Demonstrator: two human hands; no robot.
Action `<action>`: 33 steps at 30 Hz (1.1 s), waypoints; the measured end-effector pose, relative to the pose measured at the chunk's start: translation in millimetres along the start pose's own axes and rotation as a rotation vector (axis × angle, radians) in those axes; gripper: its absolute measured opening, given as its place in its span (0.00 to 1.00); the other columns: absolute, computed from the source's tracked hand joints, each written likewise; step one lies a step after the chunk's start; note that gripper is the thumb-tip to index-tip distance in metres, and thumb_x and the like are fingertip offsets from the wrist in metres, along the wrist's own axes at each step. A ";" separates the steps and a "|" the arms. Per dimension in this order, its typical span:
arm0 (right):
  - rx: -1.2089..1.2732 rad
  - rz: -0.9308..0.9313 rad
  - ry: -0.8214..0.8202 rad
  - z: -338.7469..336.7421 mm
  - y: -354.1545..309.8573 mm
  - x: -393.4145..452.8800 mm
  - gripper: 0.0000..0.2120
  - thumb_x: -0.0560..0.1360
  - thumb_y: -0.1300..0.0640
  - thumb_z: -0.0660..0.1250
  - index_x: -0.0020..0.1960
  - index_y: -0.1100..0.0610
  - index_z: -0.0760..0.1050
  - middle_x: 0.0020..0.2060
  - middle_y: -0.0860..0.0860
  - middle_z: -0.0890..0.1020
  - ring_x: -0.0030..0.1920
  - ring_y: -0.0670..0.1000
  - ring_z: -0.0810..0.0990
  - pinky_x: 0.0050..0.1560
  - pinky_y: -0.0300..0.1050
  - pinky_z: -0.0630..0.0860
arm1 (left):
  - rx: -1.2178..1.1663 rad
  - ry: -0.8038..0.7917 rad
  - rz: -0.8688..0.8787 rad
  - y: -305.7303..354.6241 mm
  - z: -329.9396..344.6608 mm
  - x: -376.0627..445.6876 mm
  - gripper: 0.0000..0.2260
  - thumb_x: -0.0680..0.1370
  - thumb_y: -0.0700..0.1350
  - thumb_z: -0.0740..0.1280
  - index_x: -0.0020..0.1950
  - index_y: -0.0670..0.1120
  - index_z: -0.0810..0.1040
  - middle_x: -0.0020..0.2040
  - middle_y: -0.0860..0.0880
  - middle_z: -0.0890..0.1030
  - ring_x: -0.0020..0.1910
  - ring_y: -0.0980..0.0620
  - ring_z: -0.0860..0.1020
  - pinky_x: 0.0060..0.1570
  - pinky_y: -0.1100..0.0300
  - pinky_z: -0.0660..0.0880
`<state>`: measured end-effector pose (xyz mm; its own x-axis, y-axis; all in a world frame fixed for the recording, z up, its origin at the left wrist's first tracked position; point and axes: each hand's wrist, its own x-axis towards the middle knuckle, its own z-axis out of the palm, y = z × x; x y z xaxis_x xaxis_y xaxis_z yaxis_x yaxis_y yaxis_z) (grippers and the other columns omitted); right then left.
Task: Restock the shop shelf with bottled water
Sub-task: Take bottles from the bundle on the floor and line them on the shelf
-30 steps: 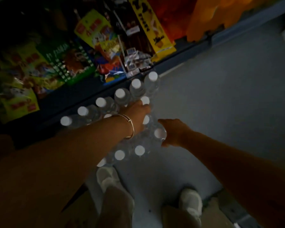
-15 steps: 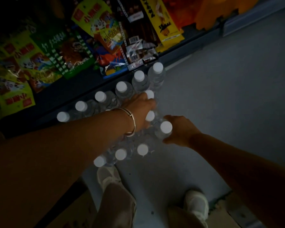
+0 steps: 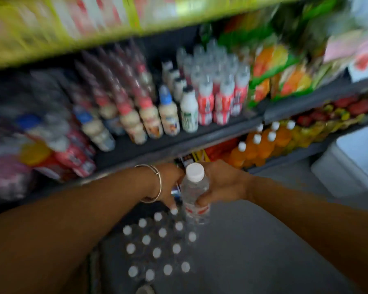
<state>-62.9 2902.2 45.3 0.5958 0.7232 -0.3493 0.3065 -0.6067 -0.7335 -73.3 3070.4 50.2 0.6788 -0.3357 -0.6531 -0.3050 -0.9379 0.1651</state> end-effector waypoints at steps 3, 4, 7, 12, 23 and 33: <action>0.036 -0.078 0.051 -69.2 -77.4 -26.6 0.18 0.67 0.64 0.75 0.50 0.49 0.73 0.43 0.37 0.76 0.42 0.35 0.75 0.41 0.21 0.68 | 0.016 0.012 -0.046 4.3 -82.4 -71.7 0.29 0.70 0.48 0.74 0.68 0.43 0.70 0.65 0.45 0.74 0.63 0.45 0.73 0.61 0.58 0.70; 0.027 -0.105 0.061 -90.6 -103.5 -35.1 0.18 0.68 0.64 0.74 0.49 0.47 0.72 0.41 0.35 0.75 0.40 0.31 0.74 0.39 0.19 0.67 | 0.001 0.027 -0.070 5.6 -108.3 -96.8 0.29 0.70 0.47 0.74 0.68 0.42 0.69 0.65 0.45 0.74 0.64 0.45 0.73 0.61 0.59 0.70; -0.020 -0.210 0.127 -151.1 -180.7 -59.0 0.17 0.68 0.64 0.75 0.52 0.51 0.75 0.44 0.38 0.78 0.43 0.33 0.76 0.46 0.23 0.71 | -0.059 0.108 -0.132 10.7 -180.9 -173.5 0.24 0.71 0.45 0.74 0.64 0.41 0.72 0.61 0.45 0.77 0.60 0.46 0.76 0.38 0.76 0.71; -0.051 -0.360 0.230 -232.5 -304.6 -98.2 0.10 0.65 0.60 0.75 0.34 0.46 0.79 0.32 0.37 0.80 0.36 0.37 0.78 0.40 0.34 0.74 | -0.028 0.205 -0.178 18.8 -277.8 -290.7 0.19 0.71 0.41 0.73 0.60 0.39 0.75 0.57 0.42 0.79 0.44 0.49 0.77 0.30 0.75 0.65; -0.041 -0.600 0.378 -354.4 -532.8 -138.0 0.11 0.60 0.55 0.69 0.41 0.57 0.81 0.30 0.49 0.80 0.31 0.45 0.78 0.29 0.36 0.73 | -0.195 0.456 -0.154 -3.1 -426.4 -487.4 0.09 0.70 0.38 0.73 0.43 0.50 0.78 0.44 0.51 0.81 0.39 0.60 0.78 0.52 0.59 0.76; 0.018 -0.678 0.560 -418.1 -684.3 -87.7 0.07 0.69 0.57 0.68 0.41 0.61 0.79 0.27 0.51 0.79 0.27 0.47 0.77 0.30 0.41 0.72 | -0.157 0.733 -0.247 -89.5 -490.6 -570.3 0.10 0.71 0.43 0.73 0.51 0.46 0.79 0.46 0.49 0.81 0.45 0.54 0.77 0.59 0.53 0.74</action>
<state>-14.5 3116.0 821.6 0.5676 0.6552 0.4986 0.7176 -0.0967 -0.6897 -105.4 3303.1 770.4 0.9985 -0.0364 -0.0399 -0.0269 -0.9758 0.2169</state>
